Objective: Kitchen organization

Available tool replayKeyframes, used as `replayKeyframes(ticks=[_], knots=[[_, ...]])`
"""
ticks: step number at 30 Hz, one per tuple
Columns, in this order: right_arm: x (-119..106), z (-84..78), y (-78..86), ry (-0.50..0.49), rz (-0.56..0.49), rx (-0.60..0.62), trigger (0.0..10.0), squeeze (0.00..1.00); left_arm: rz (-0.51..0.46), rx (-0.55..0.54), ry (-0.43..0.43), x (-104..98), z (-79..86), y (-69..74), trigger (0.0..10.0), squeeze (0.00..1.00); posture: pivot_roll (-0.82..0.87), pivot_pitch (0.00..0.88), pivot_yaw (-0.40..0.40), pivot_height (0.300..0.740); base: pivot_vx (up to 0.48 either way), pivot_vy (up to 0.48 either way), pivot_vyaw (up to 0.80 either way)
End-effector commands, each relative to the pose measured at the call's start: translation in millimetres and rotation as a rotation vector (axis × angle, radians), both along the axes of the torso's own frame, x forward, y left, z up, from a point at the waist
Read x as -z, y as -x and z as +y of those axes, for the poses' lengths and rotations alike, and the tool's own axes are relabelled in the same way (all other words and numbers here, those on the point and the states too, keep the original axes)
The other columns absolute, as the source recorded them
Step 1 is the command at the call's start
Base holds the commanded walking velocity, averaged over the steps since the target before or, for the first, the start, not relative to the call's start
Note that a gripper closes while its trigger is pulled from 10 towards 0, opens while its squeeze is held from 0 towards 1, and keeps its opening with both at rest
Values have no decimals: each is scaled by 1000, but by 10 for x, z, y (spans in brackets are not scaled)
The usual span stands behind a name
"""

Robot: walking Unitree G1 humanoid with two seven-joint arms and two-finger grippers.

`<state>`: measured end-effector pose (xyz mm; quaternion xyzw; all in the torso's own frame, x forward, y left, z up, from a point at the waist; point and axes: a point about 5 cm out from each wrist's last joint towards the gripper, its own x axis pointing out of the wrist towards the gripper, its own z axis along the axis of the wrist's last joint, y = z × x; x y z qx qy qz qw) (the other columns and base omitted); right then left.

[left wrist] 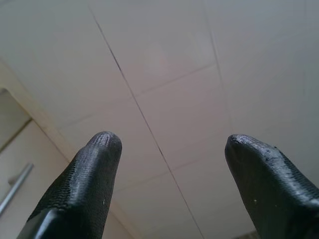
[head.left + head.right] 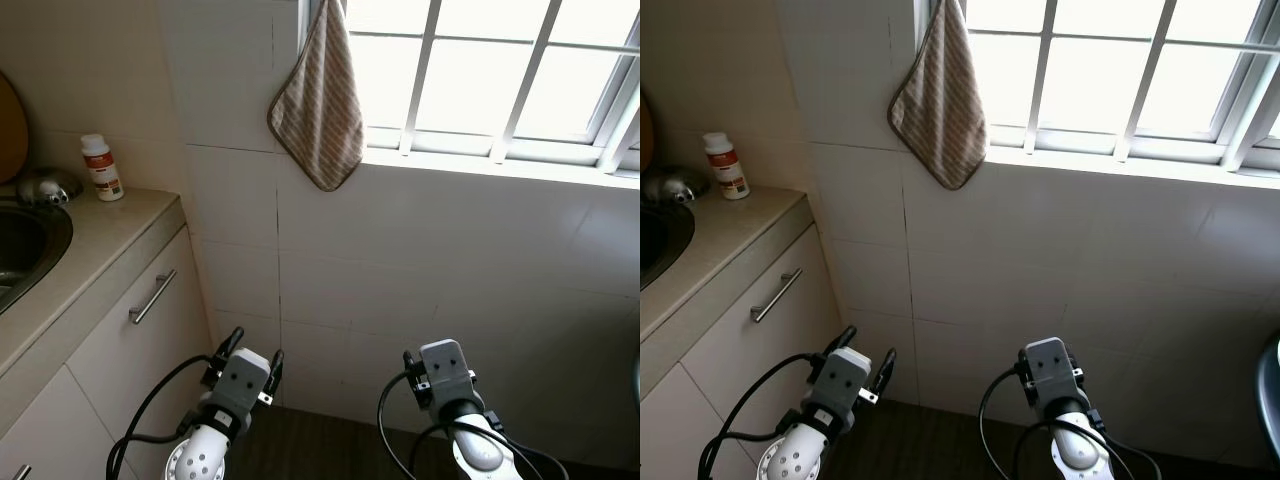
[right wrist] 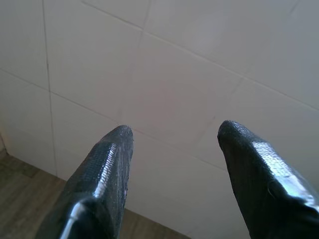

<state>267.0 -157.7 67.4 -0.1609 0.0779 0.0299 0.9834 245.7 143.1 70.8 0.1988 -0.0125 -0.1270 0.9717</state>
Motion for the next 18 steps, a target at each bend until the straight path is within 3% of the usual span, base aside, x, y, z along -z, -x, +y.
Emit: replayKeyframes(ticks=[1, 6, 9, 18], knots=[[10, 21, 85, 37, -16, -38, 10000, 0, 35, -7, -16, 45, 44, 77, 10000, 0, -35, 0, -5, 736, 0, 0, 0], [215, 120, 171, 25, 81, -136, 10000, 0, 134, -9, -24, 286, -11, 163, 10000, 0, -28, 0, -7, 736, 0, 0, 0], [215, 149, 115, 47, 76, -149, 10000, 0, 138, 10, -20, 265, -53, 93, 10000, 0, -15, 0, -13, 736, 0, 0, 0], [145, 167, 112, 56, 21, -163, 10000, 0, 96, -3, -30, 229, -39, 113, 10000, 0, -18, 0, -17, 736, 0, 0, 0]])
